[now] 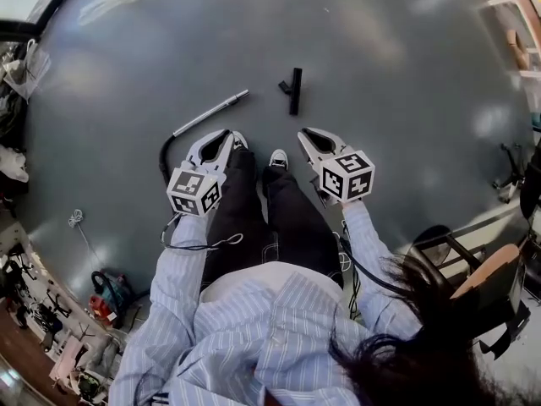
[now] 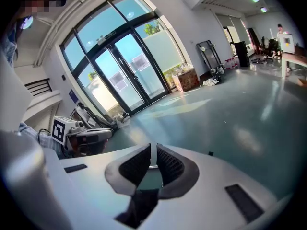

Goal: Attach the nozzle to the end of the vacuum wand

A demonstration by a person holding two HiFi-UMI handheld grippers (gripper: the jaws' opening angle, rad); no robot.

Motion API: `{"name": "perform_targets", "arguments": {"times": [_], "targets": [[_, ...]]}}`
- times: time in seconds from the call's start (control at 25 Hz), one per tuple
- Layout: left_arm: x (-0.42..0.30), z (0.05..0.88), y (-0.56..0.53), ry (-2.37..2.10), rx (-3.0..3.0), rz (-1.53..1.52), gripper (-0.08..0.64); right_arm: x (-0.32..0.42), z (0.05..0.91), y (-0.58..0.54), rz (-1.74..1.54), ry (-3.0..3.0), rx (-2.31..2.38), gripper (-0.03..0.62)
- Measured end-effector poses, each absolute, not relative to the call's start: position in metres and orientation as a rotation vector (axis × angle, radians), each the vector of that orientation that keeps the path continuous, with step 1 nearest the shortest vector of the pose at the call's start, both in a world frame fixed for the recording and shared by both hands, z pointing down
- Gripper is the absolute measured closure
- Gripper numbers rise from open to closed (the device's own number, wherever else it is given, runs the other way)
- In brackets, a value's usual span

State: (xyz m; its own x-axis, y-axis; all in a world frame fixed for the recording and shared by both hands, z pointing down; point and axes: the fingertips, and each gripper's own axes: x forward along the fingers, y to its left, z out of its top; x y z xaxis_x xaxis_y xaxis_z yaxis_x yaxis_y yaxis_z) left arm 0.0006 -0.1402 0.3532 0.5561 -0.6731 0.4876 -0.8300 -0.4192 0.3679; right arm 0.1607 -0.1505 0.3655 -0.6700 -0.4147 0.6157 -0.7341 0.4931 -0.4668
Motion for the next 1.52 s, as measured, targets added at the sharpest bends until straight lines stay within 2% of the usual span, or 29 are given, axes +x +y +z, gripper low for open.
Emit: {"name": "perform_targets", "arguments": {"times": [0.16, 0.36, 0.6, 0.84, 1.24, 1.52], "targets": [[-0.016, 0.407, -0.167, -1.145, 2.222, 0.465, 0.536, 0.168, 0.425, -0.173, 1.024, -2.234, 0.983, 0.561], [-0.036, 0.498, -0.184, -1.038, 2.161, 0.597, 0.466, 0.167, 0.506, -0.195, 1.1, -2.148, 0.993, 0.487], [-0.061, 0.604, -0.218, -0.954, 2.127, 0.702, 0.442, 0.156, 0.615, -0.236, 1.141, -2.047, 1.002, 0.426], [-0.087, 0.697, -0.237, -0.917, 2.119, 0.772, 0.437, 0.16, 0.723, -0.263, 1.202, -1.956, 1.043, 0.391], [-0.115, 0.921, -0.243, -0.955, 2.133, 0.943, 0.419, 0.206, 0.964, -0.267, 1.076, -1.815, 0.988, 0.34], [-0.12, 1.044, -0.249, -0.923, 2.169, 1.041, 0.386, 0.225, 1.067, -0.302, 0.962, -1.801, 1.072, 0.31]]}}
